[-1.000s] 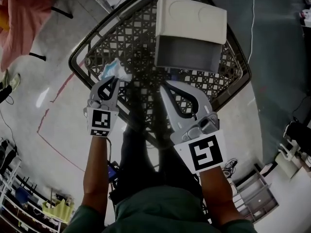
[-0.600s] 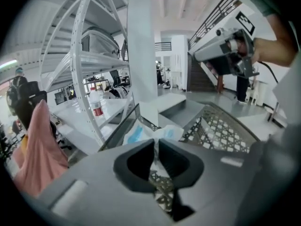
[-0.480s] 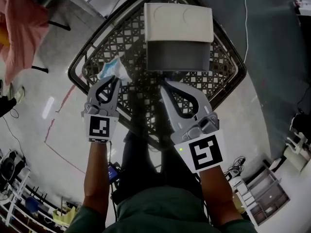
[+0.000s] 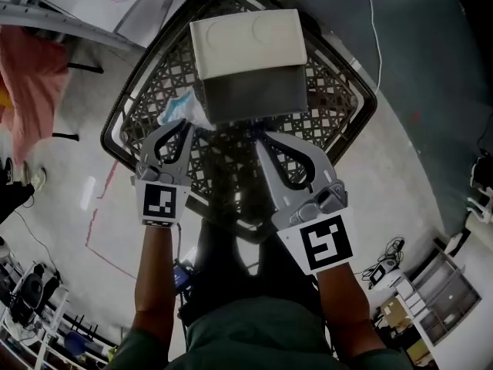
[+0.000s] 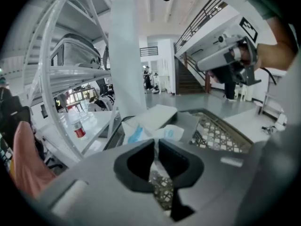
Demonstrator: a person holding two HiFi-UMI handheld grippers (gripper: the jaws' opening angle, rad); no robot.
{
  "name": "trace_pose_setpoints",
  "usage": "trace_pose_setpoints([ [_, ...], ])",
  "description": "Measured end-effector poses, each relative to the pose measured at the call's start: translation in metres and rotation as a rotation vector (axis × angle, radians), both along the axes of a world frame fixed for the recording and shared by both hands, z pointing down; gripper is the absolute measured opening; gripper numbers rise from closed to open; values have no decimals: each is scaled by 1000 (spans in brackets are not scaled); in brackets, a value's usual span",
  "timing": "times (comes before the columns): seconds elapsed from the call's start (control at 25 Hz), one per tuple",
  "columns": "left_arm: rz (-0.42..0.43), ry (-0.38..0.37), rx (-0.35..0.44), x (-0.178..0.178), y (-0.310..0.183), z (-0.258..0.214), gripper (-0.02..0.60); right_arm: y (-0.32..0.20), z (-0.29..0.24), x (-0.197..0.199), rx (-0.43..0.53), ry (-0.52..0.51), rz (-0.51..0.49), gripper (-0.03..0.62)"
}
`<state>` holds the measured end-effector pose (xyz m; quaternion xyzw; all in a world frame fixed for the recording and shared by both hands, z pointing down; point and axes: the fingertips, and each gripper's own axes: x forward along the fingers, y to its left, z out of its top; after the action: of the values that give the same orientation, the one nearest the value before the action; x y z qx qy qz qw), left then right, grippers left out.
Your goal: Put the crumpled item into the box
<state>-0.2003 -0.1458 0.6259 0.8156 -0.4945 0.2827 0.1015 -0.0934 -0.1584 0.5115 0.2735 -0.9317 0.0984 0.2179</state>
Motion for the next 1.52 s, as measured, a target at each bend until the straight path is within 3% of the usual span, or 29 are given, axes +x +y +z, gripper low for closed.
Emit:
trace_pose_setpoints([
  [0.76,178,-16,-50,80,-55,25,32,-23,14,86,-24,1,161,3],
  [1.52,226,-33,-153,120,-70,62,41,-33,15,134,-22,7,210,3],
])
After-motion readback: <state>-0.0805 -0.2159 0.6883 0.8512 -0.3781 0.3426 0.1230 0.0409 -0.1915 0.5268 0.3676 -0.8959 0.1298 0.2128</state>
